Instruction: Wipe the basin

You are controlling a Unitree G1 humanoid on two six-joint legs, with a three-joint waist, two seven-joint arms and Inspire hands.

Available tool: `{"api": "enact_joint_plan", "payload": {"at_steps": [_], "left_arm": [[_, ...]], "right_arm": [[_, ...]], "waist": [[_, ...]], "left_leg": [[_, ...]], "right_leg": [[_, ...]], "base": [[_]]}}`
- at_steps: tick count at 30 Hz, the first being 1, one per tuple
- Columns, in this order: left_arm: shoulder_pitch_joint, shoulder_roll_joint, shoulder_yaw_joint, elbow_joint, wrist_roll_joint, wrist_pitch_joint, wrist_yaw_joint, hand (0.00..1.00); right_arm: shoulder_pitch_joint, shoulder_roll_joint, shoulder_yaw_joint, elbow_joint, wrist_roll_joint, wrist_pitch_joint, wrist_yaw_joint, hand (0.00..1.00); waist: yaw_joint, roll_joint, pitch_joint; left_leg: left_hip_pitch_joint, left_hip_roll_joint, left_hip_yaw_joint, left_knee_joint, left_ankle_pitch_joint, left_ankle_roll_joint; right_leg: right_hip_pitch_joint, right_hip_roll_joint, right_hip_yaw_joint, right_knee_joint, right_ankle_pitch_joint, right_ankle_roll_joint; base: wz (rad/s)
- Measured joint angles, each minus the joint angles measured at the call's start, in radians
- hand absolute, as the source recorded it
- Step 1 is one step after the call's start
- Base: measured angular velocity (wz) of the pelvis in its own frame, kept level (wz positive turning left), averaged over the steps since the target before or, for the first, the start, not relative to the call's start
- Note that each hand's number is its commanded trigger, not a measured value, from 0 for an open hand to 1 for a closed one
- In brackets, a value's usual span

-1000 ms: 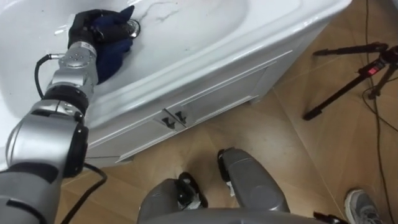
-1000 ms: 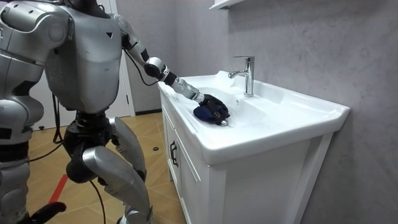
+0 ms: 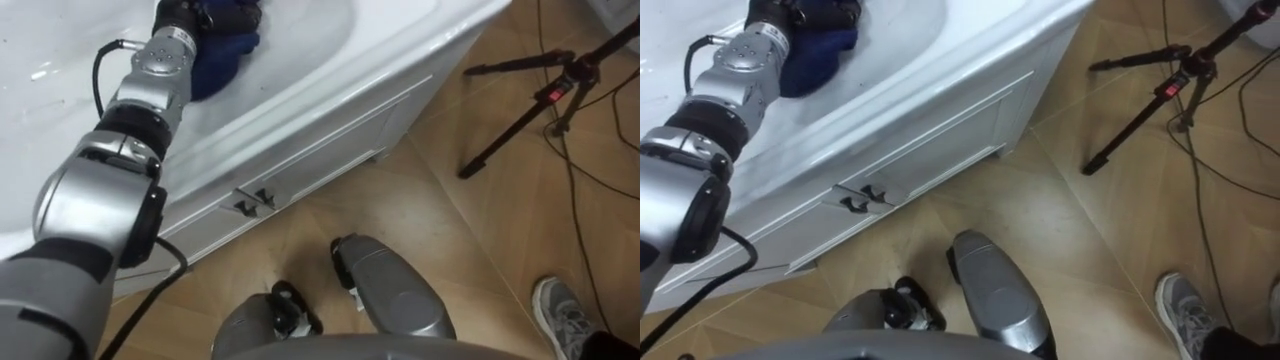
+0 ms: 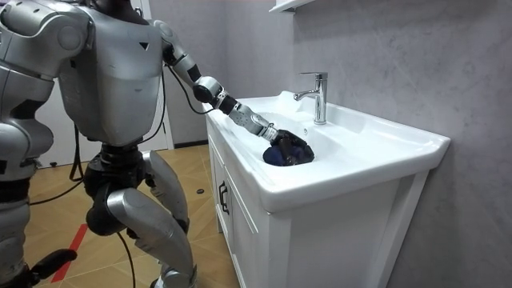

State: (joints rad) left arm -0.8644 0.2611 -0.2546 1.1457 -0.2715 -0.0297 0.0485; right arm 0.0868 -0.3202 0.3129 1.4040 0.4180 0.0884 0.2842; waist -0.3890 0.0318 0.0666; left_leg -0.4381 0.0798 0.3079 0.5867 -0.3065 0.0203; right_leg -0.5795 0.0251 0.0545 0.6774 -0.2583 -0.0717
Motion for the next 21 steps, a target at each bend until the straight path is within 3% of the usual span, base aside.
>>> {"api": "enact_joint_plan", "payload": {"at_steps": [9, 15, 21], "left_arm": [[-0.016, -0.013, -0.006, -0.085, 0.0, -0.014, -0.035, 1.0], [-0.017, -0.035, -0.008, -0.151, 0.002, -0.025, -0.034, 1.0], [-0.017, -0.035, -0.025, -0.152, 0.011, -0.034, -0.032, 1.0]], "right_arm": [[-0.013, 0.0, -0.004, -0.001, -0.001, -0.01, 0.022, 0.0], [-0.035, -0.003, -0.021, -0.002, -0.001, -0.036, 0.049, 0.0], [-0.035, -0.004, -0.021, -0.002, -0.001, -0.035, 0.062, 0.0]], "waist": [[-0.001, 0.023, 0.0053], [-0.001, 0.022, 0.0065], [-0.002, 0.023, 0.0065]], "left_leg": [[-0.043, -0.001, -0.006, 0.018, -0.001, 0.002], [-0.058, 0.0, -0.007, 0.032, -0.003, 0.005], [-0.058, 0.001, -0.009, 0.034, -0.003, 0.005]], "right_leg": [[-0.037, -0.006, -0.007, 0.007, 0.002, 0.0], [-0.051, -0.014, -0.014, 0.02, -0.004, 0.001], [-0.048, -0.016, -0.016, 0.021, -0.004, 0.001]], "base": [[0.02], [0.05], [0.01]]}}
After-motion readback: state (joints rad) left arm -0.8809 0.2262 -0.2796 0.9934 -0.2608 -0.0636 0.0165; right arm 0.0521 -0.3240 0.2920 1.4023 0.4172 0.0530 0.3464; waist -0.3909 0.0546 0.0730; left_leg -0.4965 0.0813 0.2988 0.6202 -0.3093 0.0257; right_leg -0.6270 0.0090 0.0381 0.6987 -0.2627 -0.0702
